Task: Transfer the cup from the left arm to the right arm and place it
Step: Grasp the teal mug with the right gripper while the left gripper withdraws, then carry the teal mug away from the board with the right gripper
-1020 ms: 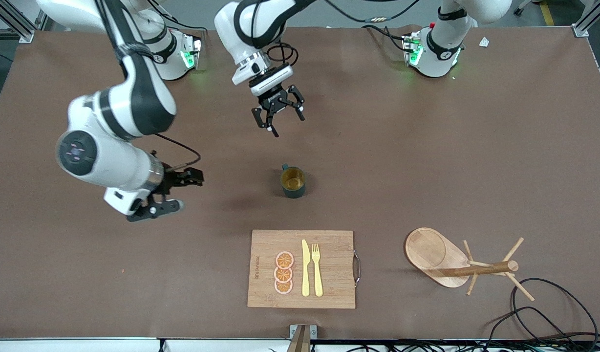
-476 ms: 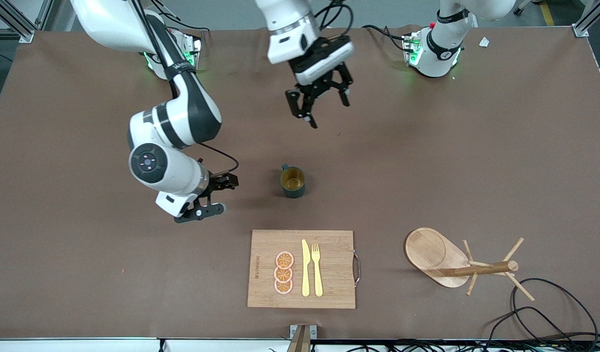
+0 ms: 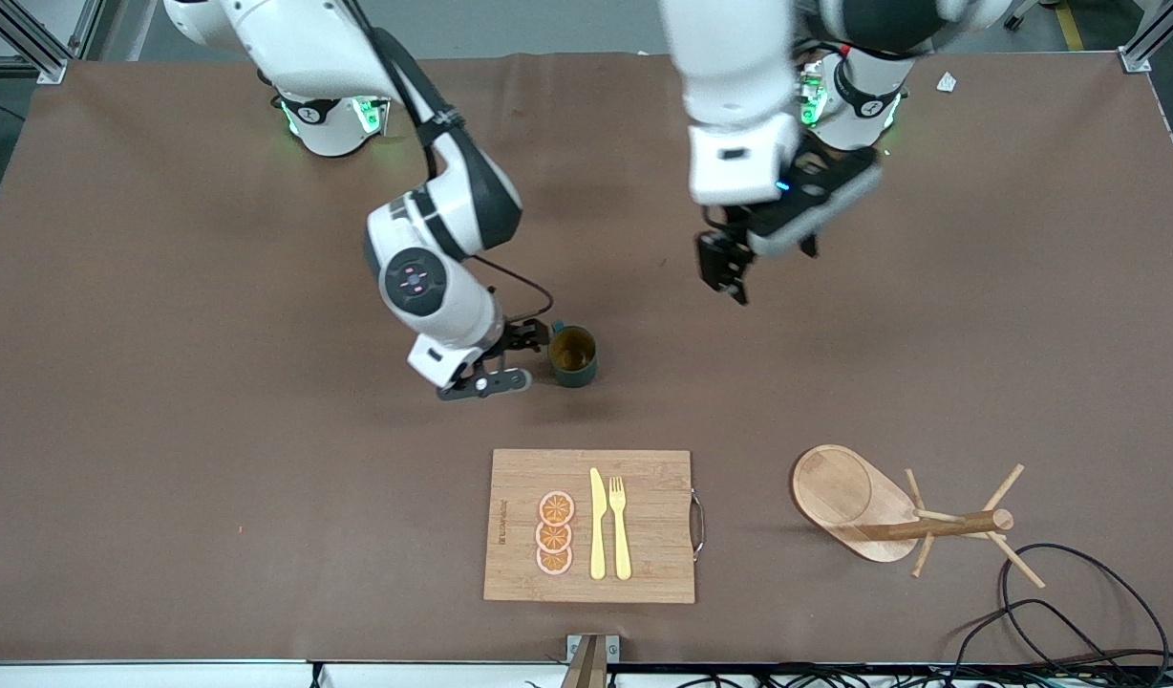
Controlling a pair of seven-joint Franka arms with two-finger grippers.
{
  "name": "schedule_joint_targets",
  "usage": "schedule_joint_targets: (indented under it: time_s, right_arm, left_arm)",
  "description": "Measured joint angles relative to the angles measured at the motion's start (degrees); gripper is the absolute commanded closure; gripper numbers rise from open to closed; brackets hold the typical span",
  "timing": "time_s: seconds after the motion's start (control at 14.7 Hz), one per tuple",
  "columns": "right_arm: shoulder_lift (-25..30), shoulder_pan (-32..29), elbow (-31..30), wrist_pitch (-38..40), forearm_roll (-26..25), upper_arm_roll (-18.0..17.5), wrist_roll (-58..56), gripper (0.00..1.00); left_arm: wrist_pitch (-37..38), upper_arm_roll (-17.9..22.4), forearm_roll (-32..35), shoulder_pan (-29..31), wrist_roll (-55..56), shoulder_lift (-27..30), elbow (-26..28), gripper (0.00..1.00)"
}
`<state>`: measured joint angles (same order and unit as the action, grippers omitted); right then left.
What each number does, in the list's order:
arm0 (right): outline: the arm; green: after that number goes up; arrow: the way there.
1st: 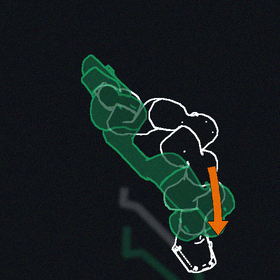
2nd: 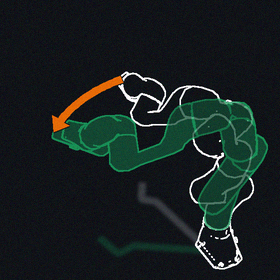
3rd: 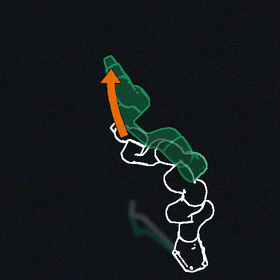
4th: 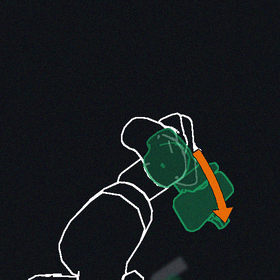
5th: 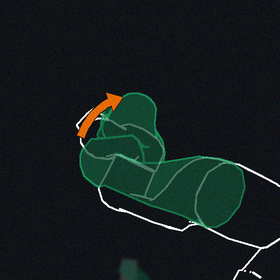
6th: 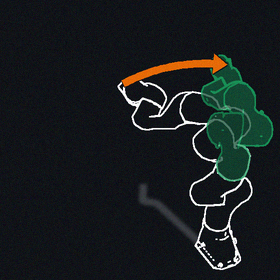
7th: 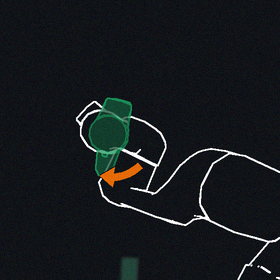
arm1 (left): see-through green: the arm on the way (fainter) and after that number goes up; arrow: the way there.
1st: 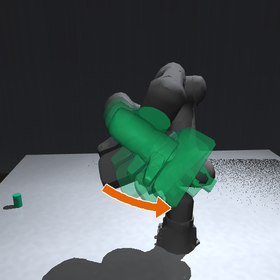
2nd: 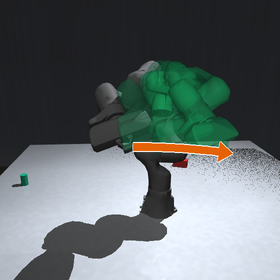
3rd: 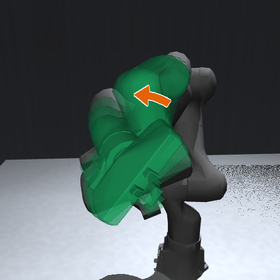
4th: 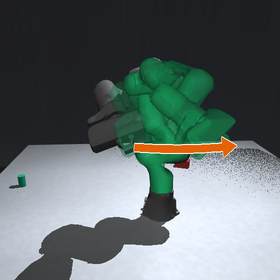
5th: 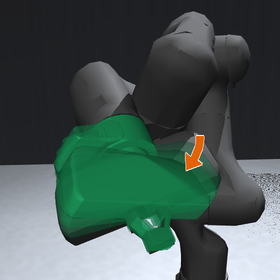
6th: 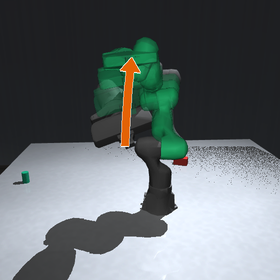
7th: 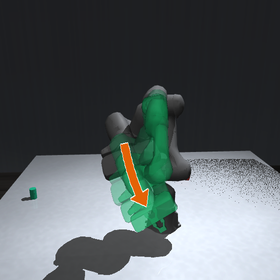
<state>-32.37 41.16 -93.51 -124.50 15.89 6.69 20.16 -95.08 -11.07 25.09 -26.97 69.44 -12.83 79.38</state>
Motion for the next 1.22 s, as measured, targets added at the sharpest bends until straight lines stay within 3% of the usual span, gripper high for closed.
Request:
schedule_joint_targets:
  time_s: [0.07, 0.27, 0.61, 0.68, 1.02, 1.22]
  right_arm:
    - [-1.0, 1.6, -0.2, -2.2, 0.0, 0.0, 1.8, 0.02]
    - [-4.4, 4.3, -0.4, -7.9, 0.0, 0.0, 4.6, 0.43]
    - [-5.5, 4.1, 0.1, -8.8, 0.0, 0.8, 4.6, 0.95]
    - [-5.5, 4.1, 0.3, -8.8, 0.0, 0.9, 4.6, 1.0]
    - [-5.5, 3.4, 0.8, -8.7, 0.0, 1.6, 4.2, 1.0]
    - [-4.5, 1.2, 3.3, -4.3, -1.9, 5.6, 0.2, 1.0]
  left_arm:
    - [-0.5, 0.0, -2.6, 3.3, -4.4, 0.4, -0.1, 0.0]
    - [-1.1, 0.1, -7.5, 10.8, -13.3, 0.8, -0.2, 0.0]
    - [-1.1, 0.0, -13.4, 17.9, -25.5, 0.9, -0.2, 0.0]
    - [-0.8, 0.0, -14.4, 19.1, -29.3, 1.0, -0.3, 0.0]
    - [6.2, 0.1, -16.3, 23.1, -48.2, 3.7, -0.3, 0.0]
    - [8.4, 0.2, -19.8, 26.3, -52.6, 6.3, -0.3, 0.0]
